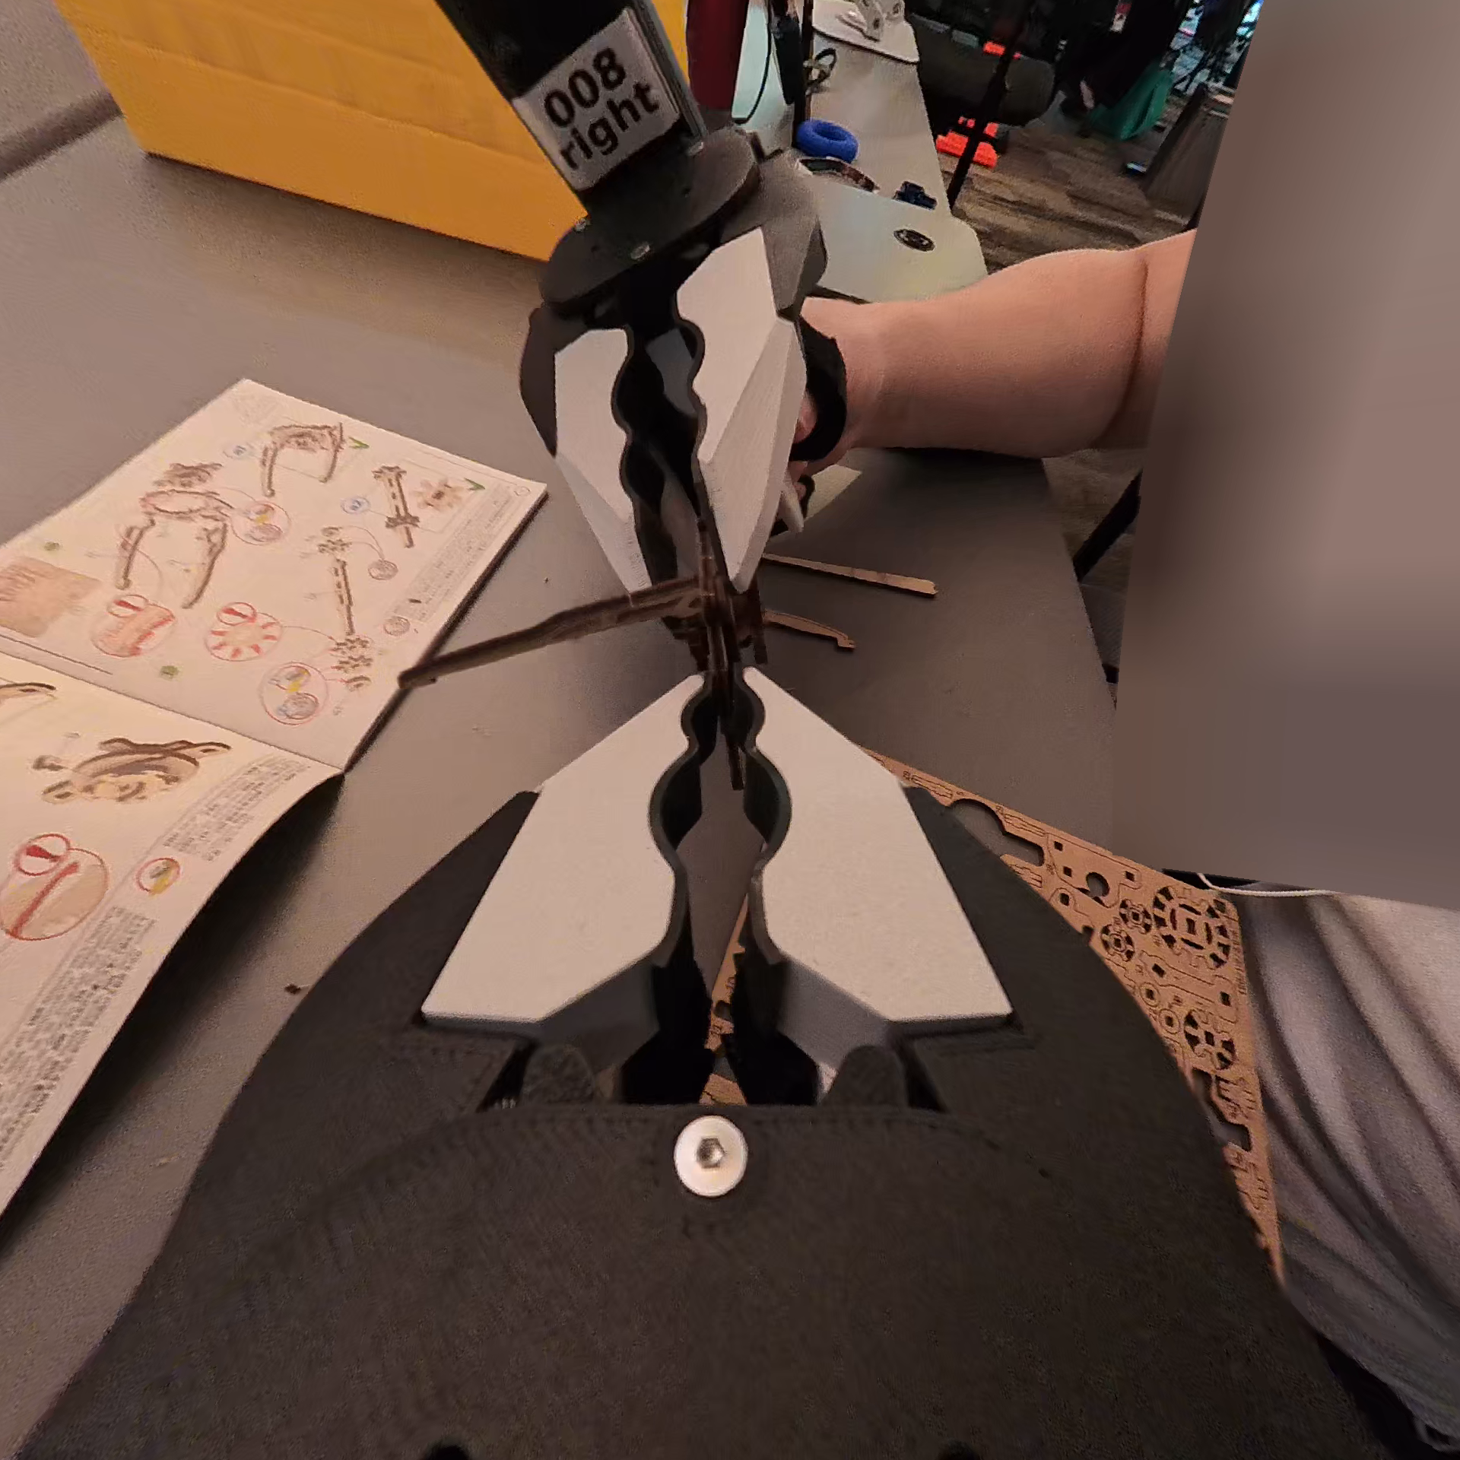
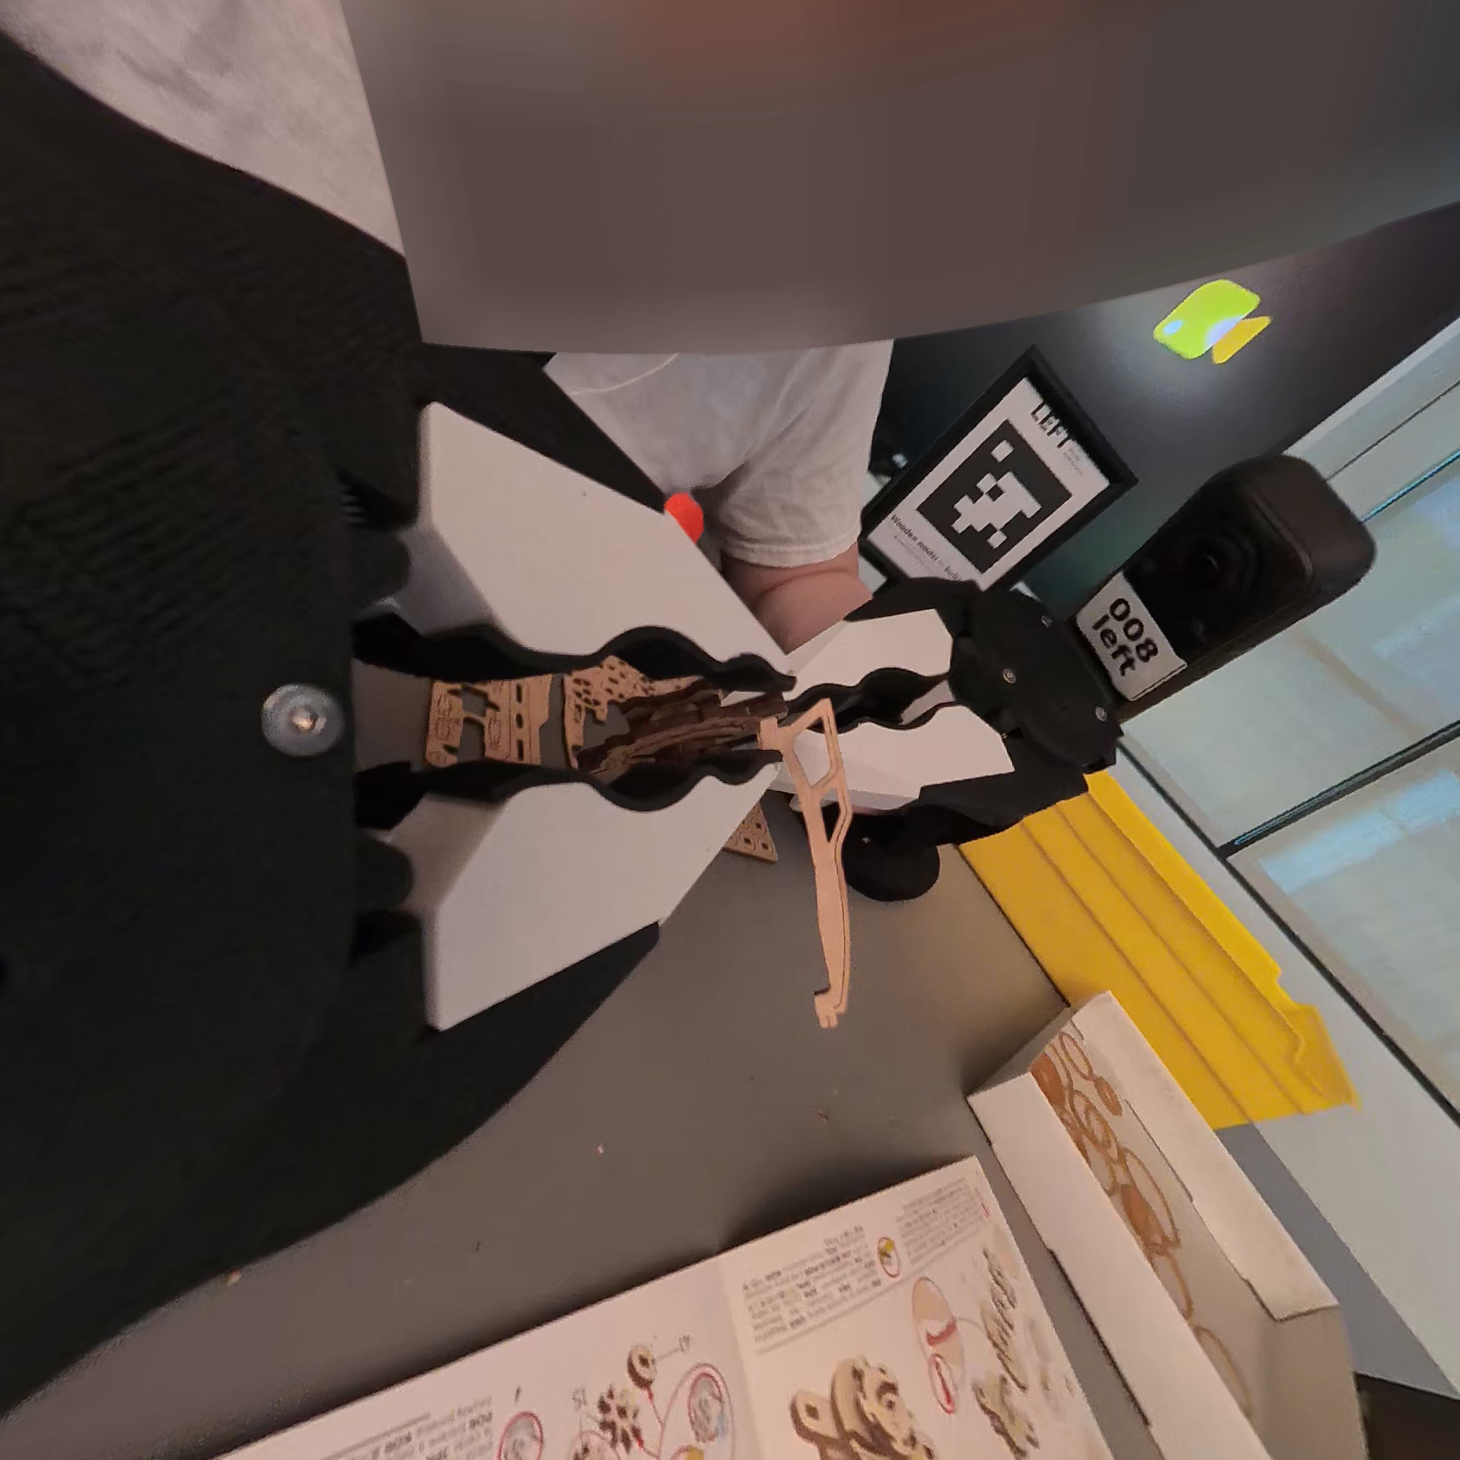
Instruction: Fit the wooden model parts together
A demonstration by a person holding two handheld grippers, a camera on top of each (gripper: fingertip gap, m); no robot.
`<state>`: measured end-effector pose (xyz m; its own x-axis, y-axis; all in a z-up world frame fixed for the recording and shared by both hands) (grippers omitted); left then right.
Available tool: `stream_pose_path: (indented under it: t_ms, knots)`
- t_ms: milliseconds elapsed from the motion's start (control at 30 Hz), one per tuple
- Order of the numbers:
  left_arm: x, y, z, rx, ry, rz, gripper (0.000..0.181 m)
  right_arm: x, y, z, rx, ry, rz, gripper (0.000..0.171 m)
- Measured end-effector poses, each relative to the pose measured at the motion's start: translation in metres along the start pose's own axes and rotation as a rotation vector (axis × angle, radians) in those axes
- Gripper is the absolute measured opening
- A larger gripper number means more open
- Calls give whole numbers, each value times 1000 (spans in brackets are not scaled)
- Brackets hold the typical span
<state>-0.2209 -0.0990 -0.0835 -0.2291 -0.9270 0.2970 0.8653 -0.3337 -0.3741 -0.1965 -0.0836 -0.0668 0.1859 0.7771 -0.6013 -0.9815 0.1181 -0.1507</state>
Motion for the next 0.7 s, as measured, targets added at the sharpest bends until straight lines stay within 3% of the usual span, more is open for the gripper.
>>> stream_pose_path:
  t_ms: [67, 167, 200, 367, 700]
  knots:
    - [-1, -1, 2, 26, -2, -7, 1, 1, 0, 1, 5, 63, 32, 12]
    - [-7, -7, 7, 82, -30, 21, 29, 0, -1, 2, 13, 102, 63, 11]
    - [-8, -9, 9, 107, -44, 16, 30, 0, -1, 2, 15, 92, 54, 12]
    - [-6, -14, 18, 232, -140, -85, 21, -3, 1, 2, 21, 28, 33, 12]
    - [0, -16, 23, 236, -61, -74, 15, -10, 1, 6, 80, -56, 11, 11]
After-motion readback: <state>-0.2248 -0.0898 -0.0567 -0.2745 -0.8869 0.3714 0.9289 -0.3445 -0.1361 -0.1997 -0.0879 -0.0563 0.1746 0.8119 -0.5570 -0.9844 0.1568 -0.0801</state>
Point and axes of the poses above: each gripper's, where its closed fingertips meet, y out along the fingers, z out of its top, x = y × z across the jaws, the point moved 2 cm from there along -y, back along the fingers, and after that the axes turned 14 degrees about -z, right-handed, at the moved point
